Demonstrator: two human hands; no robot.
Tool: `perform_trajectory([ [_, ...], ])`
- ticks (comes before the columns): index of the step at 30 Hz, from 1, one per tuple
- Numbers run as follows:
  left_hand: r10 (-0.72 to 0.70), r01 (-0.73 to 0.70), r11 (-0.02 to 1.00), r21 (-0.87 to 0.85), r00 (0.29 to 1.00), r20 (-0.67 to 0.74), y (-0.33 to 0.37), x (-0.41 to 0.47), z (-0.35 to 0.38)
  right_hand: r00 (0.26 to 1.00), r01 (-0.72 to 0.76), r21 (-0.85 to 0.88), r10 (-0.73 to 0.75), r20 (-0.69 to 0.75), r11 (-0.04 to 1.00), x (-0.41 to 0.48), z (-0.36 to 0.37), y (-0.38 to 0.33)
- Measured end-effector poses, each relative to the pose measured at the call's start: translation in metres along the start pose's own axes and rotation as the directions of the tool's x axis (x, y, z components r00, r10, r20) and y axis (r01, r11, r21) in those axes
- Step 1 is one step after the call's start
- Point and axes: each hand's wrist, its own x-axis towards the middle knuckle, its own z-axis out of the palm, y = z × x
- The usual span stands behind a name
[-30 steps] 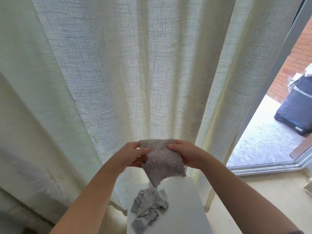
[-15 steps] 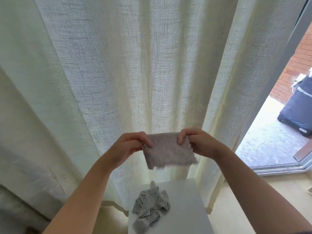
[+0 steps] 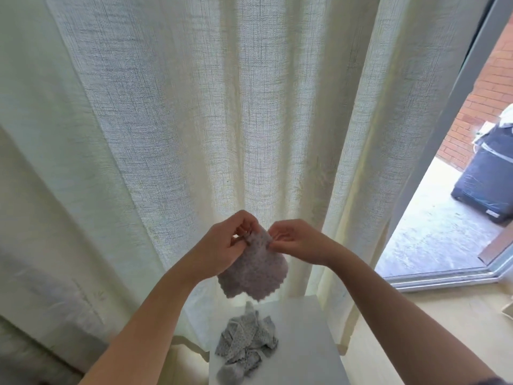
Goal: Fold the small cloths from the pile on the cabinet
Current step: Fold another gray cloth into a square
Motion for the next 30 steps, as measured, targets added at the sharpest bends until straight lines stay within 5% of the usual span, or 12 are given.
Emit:
perform_trajectory([
  [9, -0.148, 0.149, 0.989, 0.006, 0.987, -0.061, -0.024, -0.022, 0.015, 0.987, -0.019, 0.099, 0.034, -0.159, 0.995, -0.007, 0.017, 0.008],
  [15, -0.182, 0.200, 0.955, 0.221, 0.979, -0.096, -0.043, -0.022, 0.021, 0.982, -0.030, 0.107, 0.049, -0.183, 0.994, -0.010, 0.022, 0.013],
  [22, -0.017, -0.010, 0.824, 0.567, 0.999, 0.043, -0.041, -0.014, 0.000, 0.996, 0.078, -0.366, -0.053, 0.078, 0.927, -0.019, 0.008, 0.009],
  [30, 0.155, -0.299, 0.669, 0.680, 0.951, 0.266, -0.042, -0.005, -0.006, 0.972, 0.159, -0.514, -0.043, 0.230, 0.843, -0.017, 0.009, 0.007],
])
